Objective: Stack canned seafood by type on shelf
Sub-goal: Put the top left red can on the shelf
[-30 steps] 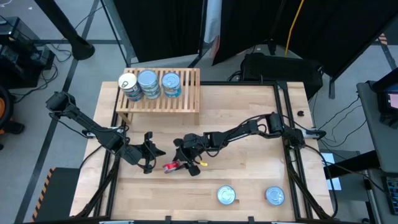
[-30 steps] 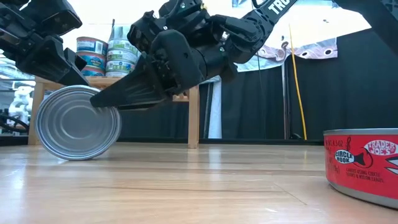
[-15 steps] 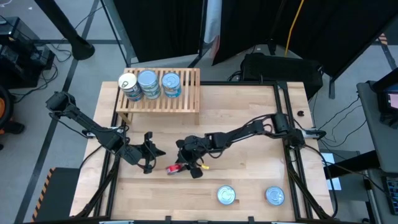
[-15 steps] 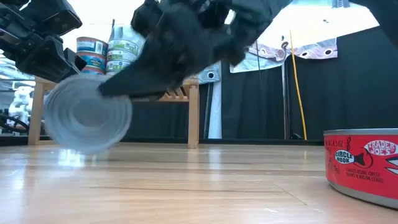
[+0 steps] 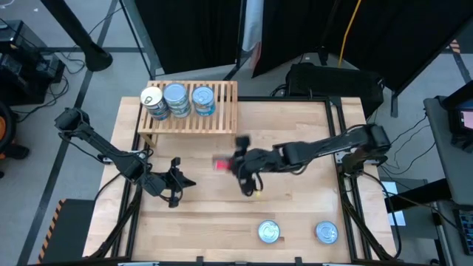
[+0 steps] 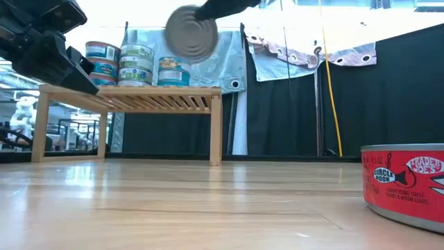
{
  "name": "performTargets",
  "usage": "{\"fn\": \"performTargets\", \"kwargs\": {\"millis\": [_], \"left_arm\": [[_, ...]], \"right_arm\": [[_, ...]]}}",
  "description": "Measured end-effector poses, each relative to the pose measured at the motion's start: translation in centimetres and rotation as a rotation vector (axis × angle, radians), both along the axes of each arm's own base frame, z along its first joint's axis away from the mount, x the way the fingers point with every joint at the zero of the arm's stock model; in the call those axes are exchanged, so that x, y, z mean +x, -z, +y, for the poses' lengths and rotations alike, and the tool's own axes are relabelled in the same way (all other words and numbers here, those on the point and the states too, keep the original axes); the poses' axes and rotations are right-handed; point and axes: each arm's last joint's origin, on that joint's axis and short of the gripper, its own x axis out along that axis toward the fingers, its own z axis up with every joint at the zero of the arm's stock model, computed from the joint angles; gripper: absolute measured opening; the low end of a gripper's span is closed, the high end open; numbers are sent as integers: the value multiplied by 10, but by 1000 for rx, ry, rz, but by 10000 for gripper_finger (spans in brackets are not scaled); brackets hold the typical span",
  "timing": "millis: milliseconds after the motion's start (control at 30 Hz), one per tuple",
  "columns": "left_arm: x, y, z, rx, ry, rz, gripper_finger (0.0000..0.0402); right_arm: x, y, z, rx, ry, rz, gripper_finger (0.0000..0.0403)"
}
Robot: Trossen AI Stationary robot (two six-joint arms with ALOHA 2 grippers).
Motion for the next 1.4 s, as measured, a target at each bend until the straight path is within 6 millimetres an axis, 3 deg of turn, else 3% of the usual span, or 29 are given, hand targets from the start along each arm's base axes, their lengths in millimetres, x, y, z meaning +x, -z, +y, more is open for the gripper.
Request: {"fn": "performTargets", "kwargs": {"millis": [133, 233, 467, 633, 933, 1400], "left_arm": [[0, -1, 0, 8, -11, -10, 3], [1, -1, 0, 20, -17, -23, 3], [3, -5, -1, 26, 1, -68, 3], [3, -6, -1, 28, 3, -71, 3], [3, -6, -1, 27, 3, -70, 3], [3, -6, -1, 19, 3, -69, 3]], "right_arm": [[-9, -23, -20, -315, 225, -61, 130], [-5, -27, -43, -452, 295, -52, 130], [12, -7, -104, -501, 361, 12, 130], [18, 9, -130, -475, 366, 52, 130], [25, 29, -148, -482, 391, 110, 130], [27, 26, -155, -394, 355, 25, 135]]}}
